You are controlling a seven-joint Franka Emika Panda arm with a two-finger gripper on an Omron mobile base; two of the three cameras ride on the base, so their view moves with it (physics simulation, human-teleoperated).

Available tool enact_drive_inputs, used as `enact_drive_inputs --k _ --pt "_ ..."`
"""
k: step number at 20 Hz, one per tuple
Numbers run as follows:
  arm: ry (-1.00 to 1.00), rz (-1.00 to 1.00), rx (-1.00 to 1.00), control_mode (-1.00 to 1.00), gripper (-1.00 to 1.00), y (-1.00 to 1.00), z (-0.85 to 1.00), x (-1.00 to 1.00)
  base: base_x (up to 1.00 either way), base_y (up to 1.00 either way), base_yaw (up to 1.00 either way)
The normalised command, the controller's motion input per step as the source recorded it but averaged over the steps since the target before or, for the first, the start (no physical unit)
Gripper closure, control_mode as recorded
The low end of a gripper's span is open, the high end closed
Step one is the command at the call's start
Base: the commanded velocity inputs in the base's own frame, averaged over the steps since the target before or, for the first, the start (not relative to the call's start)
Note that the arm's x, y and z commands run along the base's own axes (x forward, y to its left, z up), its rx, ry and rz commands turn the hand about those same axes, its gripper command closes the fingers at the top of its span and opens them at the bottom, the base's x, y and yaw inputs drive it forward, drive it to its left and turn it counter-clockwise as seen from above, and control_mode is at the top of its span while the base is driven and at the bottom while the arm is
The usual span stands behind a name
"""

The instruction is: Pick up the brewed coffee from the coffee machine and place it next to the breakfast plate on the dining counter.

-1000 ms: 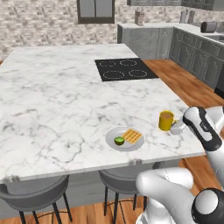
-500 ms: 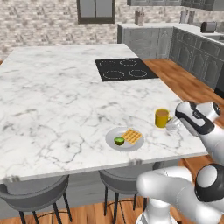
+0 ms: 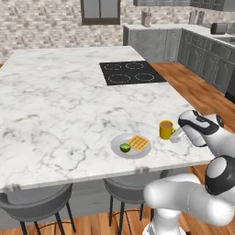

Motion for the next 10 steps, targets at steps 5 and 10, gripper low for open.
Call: enact_drive_inputs --k 5,10 --pt "0.00 0.00 0.00 -1.00 1.00 0.01 -0.33 0.16 0.00 0.00 0.00" --pt "0.00 0.00 0.00 -1.00 1.00 0.00 -0.31 0.13 0.00 0.00 0.00"
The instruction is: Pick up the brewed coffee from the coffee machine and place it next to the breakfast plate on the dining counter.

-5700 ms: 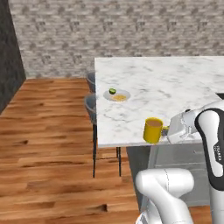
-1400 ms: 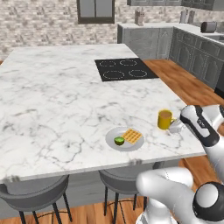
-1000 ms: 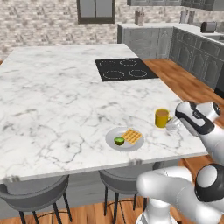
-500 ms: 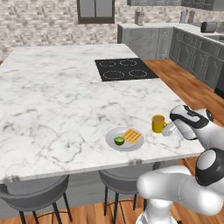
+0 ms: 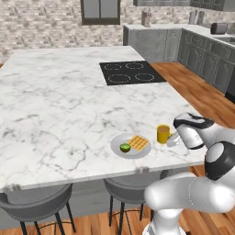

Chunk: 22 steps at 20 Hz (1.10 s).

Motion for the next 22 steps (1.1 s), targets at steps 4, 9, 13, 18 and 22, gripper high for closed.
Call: enact_drive_inputs --k 4,9,13,18,22 --pt "0.00 0.00 0.00 -1.00 1.00 0.00 -0.28 0.15 0.00 0.00 0.00" --pt "0.01 0.00 0.00 -1.00 1.00 0.00 -0.23 0.20 0.00 0.00 0.00" --pt "0.02 0.01 0.00 -1.00 1.00 0.00 -0.22 0.16 0.00 0.00 0.00" --pt "0.01 0.03 0.00 -1.00 1.00 0.00 -0.28 0.16 0.00 0.00 0.00" --pt "0.00 0.04 0.00 -1.00 -1.00 0.00 -0.27 0.06 0.00 0.00 0.00"
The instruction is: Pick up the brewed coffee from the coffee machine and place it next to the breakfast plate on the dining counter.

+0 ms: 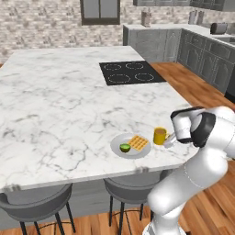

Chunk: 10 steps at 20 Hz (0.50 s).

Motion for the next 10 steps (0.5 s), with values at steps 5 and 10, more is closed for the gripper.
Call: enact_drive_inputs --k 5,10 --pt "-0.01 0.05 -0.08 -1.00 -1.00 0.07 -0.01 -0.14 0.00 0.00 0.00" --pt "-0.04 0.03 -0.07 -1.00 -1.00 0.04 0.17 -0.29 0.00 0.00 0.00"
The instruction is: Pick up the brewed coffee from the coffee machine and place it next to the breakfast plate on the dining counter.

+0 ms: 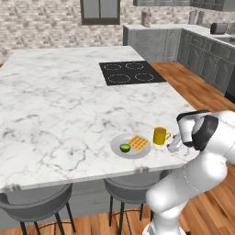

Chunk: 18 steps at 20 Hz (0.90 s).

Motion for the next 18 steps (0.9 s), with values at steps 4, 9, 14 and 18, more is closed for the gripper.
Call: enact_drive_inputs --k 4,9,14,18 --pt "0.00 0.00 -0.02 -1.00 -1.00 0.00 0.83 -0.54 0.00 0.00 0.00" --pt "0.00 0.02 0.00 -1.00 -1.00 -0.17 1.00 -0.74 0.00 0.00 0.00" --pt "0.00 0.08 0.00 -1.00 -1.00 -0.45 1.00 -0.84 0.00 0.00 0.00" --pt "-0.10 0.12 0.00 -1.00 -1.00 -0.42 0.93 -0.95 0.00 0.00 0.00"
